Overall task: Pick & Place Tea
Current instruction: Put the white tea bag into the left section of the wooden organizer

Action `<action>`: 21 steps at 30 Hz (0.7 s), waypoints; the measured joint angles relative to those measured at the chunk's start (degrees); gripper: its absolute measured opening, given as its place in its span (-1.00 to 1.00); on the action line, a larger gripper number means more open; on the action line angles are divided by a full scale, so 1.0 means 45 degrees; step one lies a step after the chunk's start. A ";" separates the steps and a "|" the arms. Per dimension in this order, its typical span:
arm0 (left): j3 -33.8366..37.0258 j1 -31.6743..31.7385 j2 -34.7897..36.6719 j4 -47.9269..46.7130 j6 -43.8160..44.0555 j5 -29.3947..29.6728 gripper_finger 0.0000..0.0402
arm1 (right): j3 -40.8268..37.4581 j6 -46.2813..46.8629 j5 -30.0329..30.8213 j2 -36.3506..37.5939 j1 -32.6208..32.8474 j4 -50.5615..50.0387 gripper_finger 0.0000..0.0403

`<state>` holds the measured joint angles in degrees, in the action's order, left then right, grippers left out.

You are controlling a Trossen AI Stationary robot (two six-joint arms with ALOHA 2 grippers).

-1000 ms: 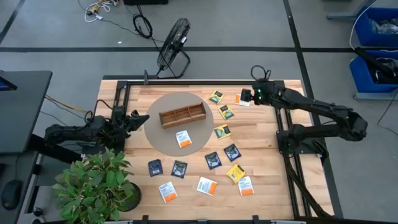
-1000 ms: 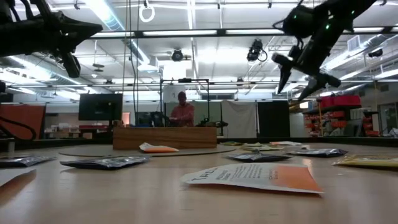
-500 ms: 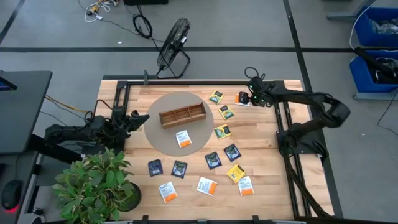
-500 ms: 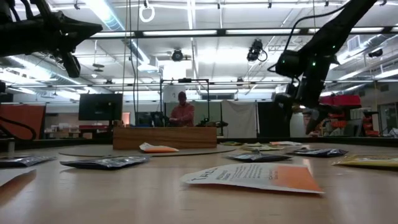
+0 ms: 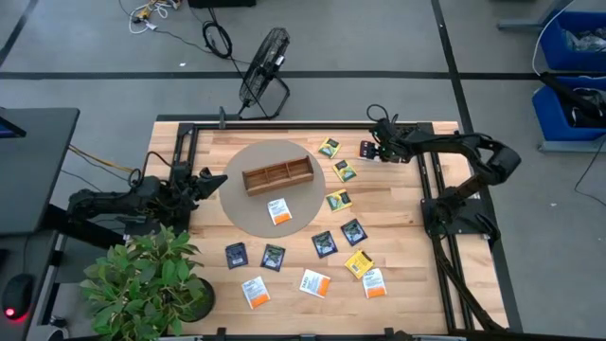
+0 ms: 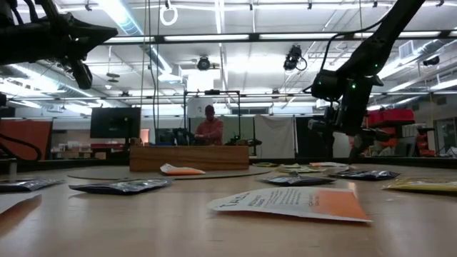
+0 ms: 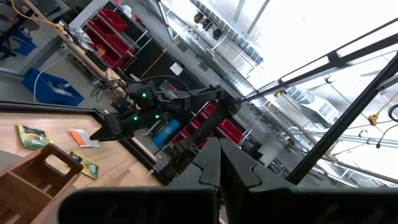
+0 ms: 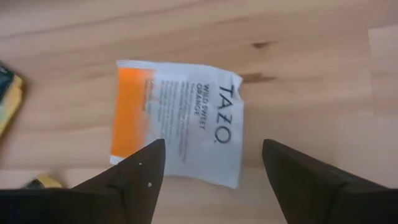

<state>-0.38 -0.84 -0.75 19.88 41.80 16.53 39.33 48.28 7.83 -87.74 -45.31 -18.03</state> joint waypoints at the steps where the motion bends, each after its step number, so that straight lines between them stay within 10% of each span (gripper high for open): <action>1: 0.0002 0.0000 0.0004 0.0002 0.0000 0.0000 -0.99 | 0.0000 0.0032 -0.0184 -0.0061 0.0034 0.0288 0.33; 21: 0.0004 0.0000 0.0004 -0.0005 0.0568 0.0053 -0.99 | 0.0306 0.0089 0.0165 -0.1055 0.0502 0.1019 0.05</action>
<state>-0.36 -0.84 -0.73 19.86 44.36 16.78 40.71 48.67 8.57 -92.49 -43.05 -13.44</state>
